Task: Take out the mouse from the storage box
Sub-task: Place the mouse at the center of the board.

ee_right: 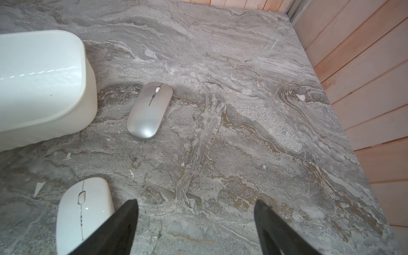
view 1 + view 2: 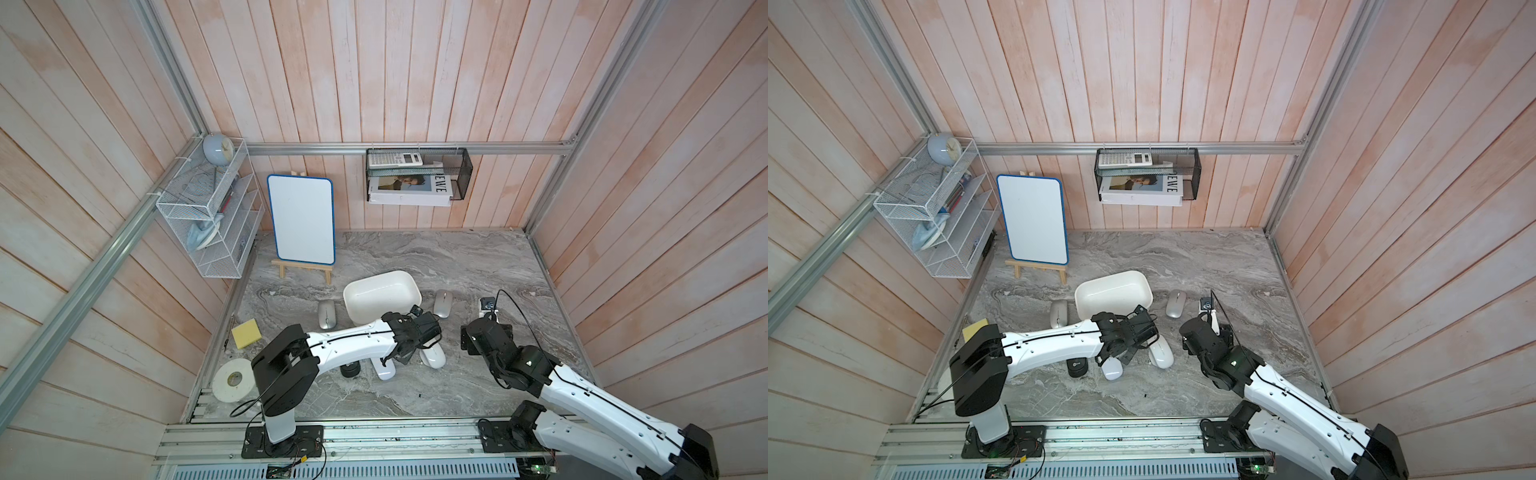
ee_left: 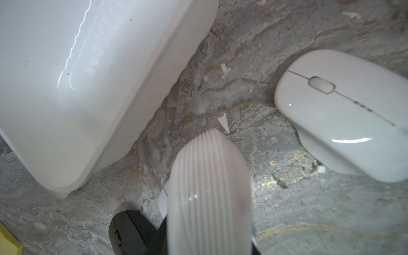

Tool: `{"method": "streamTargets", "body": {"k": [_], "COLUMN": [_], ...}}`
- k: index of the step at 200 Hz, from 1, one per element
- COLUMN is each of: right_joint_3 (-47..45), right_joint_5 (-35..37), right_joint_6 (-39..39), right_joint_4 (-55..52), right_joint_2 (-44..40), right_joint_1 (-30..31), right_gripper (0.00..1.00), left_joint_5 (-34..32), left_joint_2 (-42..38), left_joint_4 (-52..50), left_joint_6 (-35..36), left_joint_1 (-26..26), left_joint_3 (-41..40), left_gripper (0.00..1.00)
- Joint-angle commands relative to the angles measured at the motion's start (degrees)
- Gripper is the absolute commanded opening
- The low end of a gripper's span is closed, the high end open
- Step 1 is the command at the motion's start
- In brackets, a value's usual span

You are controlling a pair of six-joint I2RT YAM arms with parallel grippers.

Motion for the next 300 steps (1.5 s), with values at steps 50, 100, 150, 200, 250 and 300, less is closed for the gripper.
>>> {"method": "streamTargets", "body": {"k": [50,100,150,200,250,300], "right_joint_3": [-3.2,-3.6,-3.8,-4.5,-5.3,-5.3], "right_joint_5": [2.6,2.5,3.1,3.9,4.2,4.1], "right_joint_6": [1.5,1.4,1.6,2.1,2.4,2.4], "right_joint_4": [2.3,2.8,2.9,2.4,2.3,2.6], "right_joint_2": [-4.0,-4.3,-4.5,-6.7,-8.8,-8.6], "right_joint_1": [-0.5,-0.6,-0.8,-0.8,-0.8,-0.9], "right_gripper": [0.89,0.89,0.89,0.89,0.9,0.91], "left_joint_5": [-2.3,-5.3,-6.0,-5.1,-3.5,4.9], "left_joint_2": [7.3,11.5,14.4,15.7,15.8,11.6], "left_joint_4": [-6.3,-9.6,-10.4,-9.8,-9.0,-2.3], "left_joint_6": [-1.9,-3.8,-4.5,-4.7,-5.0,-4.4], "left_joint_1": [-2.2,-2.4,-3.0,-4.5,-5.0,-5.0], "left_joint_3": [7.3,10.3,11.9,12.3,12.1,8.0], "left_gripper": [0.21,0.22,0.25,0.39,0.52,0.65]}}
